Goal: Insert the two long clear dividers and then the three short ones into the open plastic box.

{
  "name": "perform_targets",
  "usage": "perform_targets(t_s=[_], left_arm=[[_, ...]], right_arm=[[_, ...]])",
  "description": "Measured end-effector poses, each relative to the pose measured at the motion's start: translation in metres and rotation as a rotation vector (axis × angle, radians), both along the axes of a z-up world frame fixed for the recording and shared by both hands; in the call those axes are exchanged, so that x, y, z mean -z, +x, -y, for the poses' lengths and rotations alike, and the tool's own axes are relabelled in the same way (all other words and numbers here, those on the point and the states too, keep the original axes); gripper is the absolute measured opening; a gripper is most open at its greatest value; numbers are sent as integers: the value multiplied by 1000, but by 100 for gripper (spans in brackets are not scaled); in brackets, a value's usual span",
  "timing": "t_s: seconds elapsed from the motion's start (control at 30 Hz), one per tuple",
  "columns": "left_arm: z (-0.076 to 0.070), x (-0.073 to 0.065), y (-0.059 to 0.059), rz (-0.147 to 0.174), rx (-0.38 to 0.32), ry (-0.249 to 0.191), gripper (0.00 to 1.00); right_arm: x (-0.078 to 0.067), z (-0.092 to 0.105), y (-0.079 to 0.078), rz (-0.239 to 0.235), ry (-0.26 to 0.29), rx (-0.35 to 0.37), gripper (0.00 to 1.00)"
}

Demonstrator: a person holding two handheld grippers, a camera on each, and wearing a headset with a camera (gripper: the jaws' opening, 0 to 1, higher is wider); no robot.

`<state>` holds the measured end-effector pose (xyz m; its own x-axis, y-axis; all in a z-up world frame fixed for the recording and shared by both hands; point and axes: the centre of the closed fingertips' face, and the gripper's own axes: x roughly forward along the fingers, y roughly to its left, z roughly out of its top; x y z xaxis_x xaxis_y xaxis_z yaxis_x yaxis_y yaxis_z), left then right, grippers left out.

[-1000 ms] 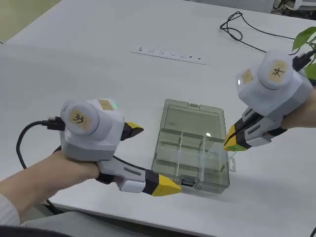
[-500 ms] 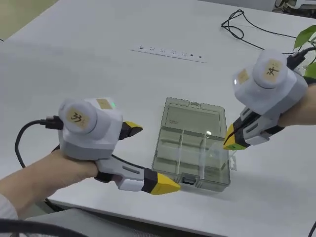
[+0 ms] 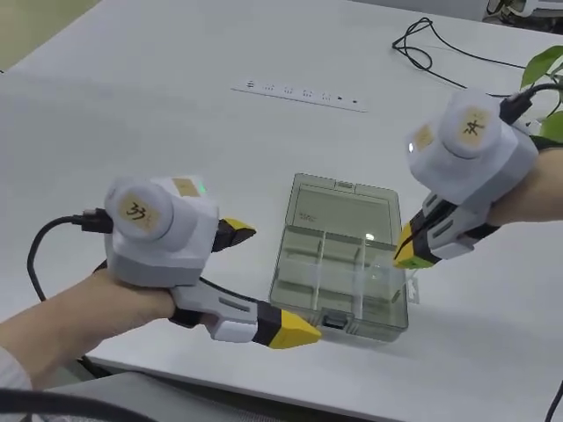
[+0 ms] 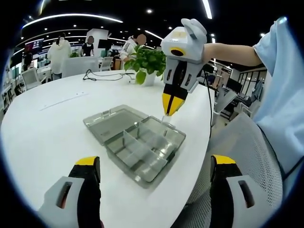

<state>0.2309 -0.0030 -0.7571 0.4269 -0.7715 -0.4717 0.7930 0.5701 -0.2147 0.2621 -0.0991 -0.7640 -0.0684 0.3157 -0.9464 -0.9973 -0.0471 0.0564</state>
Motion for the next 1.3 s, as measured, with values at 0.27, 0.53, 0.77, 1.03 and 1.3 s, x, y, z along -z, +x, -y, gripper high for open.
perform_targets(t_s=[0.27,0.53,0.77,1.03,1.3], left_arm=[[-3,2,-2,-5,-5,-3,98],[-4,3,-3,-10,-9,-3,98],[-4,3,-3,-11,-9,-4,97],[-5,3,-3,-12,-14,-3,97],[-8,3,-3,-9,-20,-3,97]], right_arm=[[5,0,3,-7,-13,-8,2],[10,-1,2,-18,-21,-10,2],[15,1,3,-26,-23,-3,2],[24,0,2,-37,-33,-1,2],[37,1,3,-41,-51,-1,2]])
